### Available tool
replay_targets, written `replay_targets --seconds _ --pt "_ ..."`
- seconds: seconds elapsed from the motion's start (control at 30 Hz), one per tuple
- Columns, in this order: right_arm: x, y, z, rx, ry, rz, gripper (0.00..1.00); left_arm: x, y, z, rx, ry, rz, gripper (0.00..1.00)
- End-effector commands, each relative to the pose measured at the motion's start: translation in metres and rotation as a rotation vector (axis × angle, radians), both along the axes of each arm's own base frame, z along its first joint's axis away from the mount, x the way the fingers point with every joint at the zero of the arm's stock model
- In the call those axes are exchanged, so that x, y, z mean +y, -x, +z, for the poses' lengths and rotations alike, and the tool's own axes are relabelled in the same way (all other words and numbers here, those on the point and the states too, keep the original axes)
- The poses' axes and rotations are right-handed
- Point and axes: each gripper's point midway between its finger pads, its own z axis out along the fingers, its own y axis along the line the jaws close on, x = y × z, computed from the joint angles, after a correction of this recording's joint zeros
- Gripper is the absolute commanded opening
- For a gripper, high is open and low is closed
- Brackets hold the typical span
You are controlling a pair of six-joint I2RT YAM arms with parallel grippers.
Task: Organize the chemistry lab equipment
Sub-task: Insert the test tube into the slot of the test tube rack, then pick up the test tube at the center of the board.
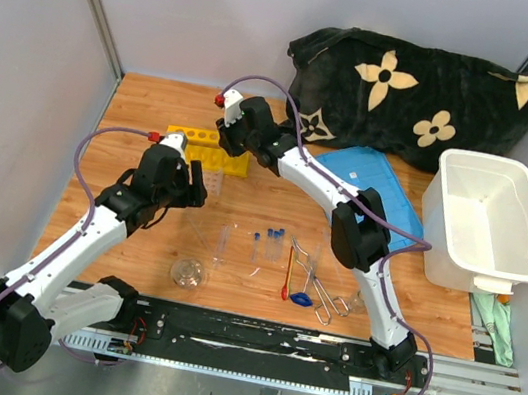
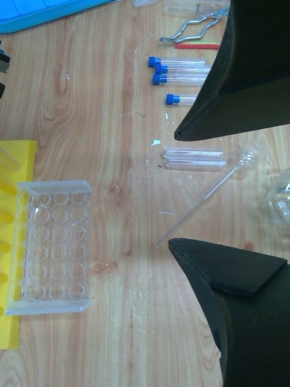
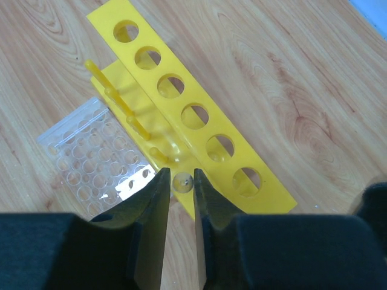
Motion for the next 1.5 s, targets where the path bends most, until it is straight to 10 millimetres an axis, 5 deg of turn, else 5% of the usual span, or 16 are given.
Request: replay_targets --seconds 0.0,0.3,0.43,0.6,0.83,1.1,1.47 --pt "0.007 0.003 0.005 -0.034 0.002 0.009 0.25 -0.001 -0.004 0.000 -0.013 0.004 -0.010 0.70" --pt "-0.001 0.010 0.026 -0.051 -0.019 0.003 0.31 -0.005 -0.001 -0.002 0.005 0.019 -0.030 0.71" --pt "-0.016 0.021 0.051 -0.061 -0.034 -0.024 0.31 -0.014 0.005 -0.006 0.031 0.042 -0.077 0.68" --pt "-0.067 0.048 0.113 -0.147 -0.073 -0.118 0.31 -0.029 0.016 -0.017 0.083 0.088 -0.131 0.65" --pt "-0.147 0.106 0.147 -0.154 -0.081 -0.223 0.30 -0.047 0.034 -0.053 0.169 0.049 -0.160 0.63" --pt "-0.200 0.152 0.133 -0.115 -0.101 -0.295 0.30 -0.054 0.035 -0.085 0.217 -0.021 -0.134 0.57" --pt "-0.219 0.168 0.117 -0.082 -0.097 -0.327 0.29 -0.058 0.029 -0.102 0.247 -0.165 -0.135 0.52"
